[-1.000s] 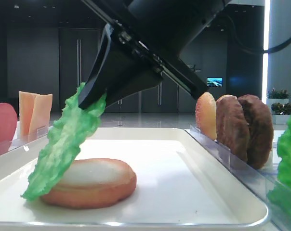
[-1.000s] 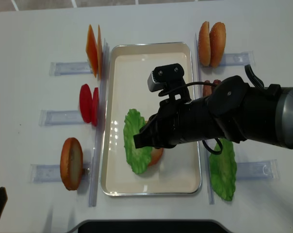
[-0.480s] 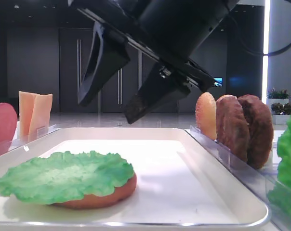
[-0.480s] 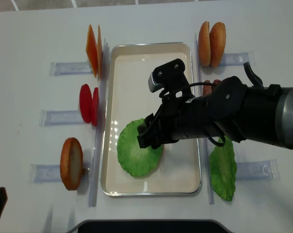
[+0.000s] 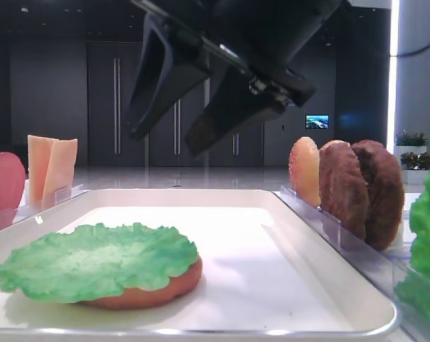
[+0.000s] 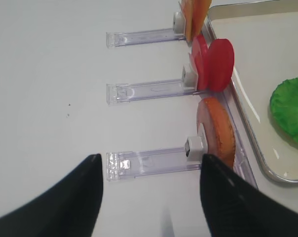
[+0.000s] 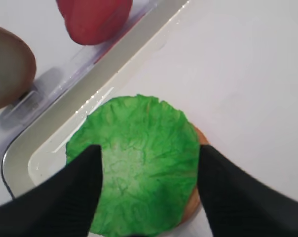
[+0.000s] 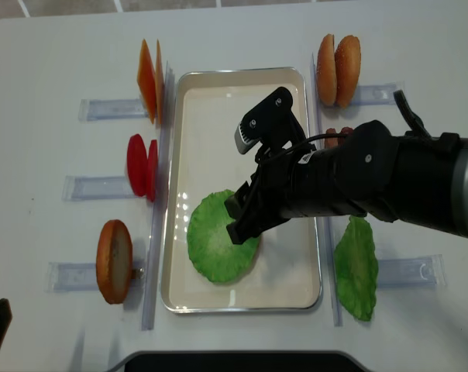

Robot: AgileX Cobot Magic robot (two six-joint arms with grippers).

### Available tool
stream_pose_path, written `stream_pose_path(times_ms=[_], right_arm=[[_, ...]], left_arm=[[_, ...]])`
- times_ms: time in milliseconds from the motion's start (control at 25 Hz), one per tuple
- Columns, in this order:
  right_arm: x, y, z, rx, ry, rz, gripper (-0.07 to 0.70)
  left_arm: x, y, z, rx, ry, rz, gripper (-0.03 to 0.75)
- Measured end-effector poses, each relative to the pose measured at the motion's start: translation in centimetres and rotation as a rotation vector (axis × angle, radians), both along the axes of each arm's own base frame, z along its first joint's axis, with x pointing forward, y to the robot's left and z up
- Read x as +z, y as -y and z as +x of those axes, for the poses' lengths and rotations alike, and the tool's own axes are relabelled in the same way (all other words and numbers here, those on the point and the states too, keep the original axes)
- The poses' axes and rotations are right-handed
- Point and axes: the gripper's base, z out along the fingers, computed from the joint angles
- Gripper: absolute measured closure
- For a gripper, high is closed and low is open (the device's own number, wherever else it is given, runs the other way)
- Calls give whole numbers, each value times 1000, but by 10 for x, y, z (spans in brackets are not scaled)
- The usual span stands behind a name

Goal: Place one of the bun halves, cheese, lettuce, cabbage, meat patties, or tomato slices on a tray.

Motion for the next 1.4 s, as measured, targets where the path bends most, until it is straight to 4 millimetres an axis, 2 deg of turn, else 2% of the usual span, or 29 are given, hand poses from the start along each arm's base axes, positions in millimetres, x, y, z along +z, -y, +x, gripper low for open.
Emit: stream_pose_path(times_ms=[120,280,360,480,600,680,840,1040,1160,1400], right_arm=[[21,9,0,13,49,31,235],[48,38,5,-21,51,59,252],[55,59,8,-51,36,6,262],[60,94,5,-127,-33,-161,283],[70,131,-3,-223,-93,-365,293],[81,153,-12,-298,-133,-424,294],[99,191,-30,-441,-205,-448,294],[117,237,-48,-668,-199,-414,294],[127,251,-60,-760,-169,-386,294],[140,250,-77,-779,-84,-319,295]], left_arm=[[0,0,0,0,0,0,244],[0,0,0,0,0,0,244],[0,0,0,0,0,0,244],[0,0,0,0,0,0,244],[0,0,0,0,0,0,244],[0,0,0,0,0,0,244],[0,0,0,0,0,0,244],[0,0,0,0,0,0,244],[0,0,0,0,0,0,244],[0,0,0,0,0,0,244]])
